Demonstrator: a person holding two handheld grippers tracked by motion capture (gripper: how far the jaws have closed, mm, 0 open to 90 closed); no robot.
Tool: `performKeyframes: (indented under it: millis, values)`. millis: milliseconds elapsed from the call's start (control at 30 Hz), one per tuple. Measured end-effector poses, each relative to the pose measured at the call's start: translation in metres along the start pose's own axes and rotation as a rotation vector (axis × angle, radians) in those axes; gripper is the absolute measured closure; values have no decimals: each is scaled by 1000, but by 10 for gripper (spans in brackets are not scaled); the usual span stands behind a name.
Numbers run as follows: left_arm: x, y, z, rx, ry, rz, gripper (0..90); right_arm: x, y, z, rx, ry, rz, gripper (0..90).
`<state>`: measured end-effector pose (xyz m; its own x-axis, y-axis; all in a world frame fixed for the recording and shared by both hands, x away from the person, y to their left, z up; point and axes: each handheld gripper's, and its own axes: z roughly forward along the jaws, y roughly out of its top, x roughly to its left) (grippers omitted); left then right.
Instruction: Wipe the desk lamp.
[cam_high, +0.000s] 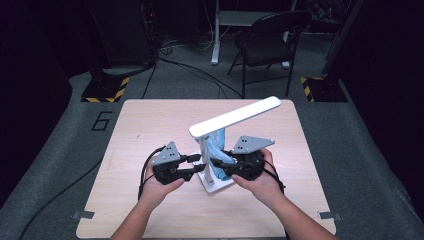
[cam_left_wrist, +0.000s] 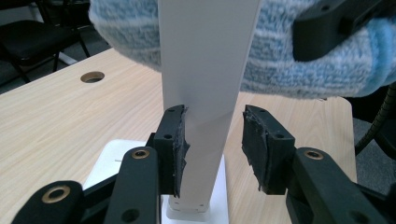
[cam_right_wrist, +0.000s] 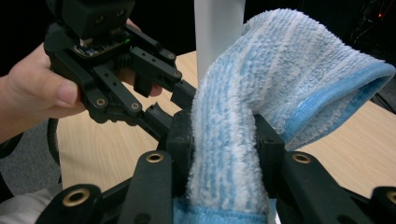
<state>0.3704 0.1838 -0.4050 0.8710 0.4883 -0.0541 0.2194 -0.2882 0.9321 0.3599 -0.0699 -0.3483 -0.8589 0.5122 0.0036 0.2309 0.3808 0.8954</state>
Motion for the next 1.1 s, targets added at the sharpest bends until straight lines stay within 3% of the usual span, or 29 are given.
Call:
performKeyframes:
  millis: [733, 900, 1100]
  values:
    - [0, 0, 0, 4, -1, 5, 592, 1, 20, -14, -87, -2, -18, 663]
    - [0, 0, 0, 9, -1, -6, 569, -1, 24, -19, -150, -19, -10, 672]
    - [-3, -2, 8, 1, 63, -23, 445, 1, 24, -19, -166, -30, -15, 675]
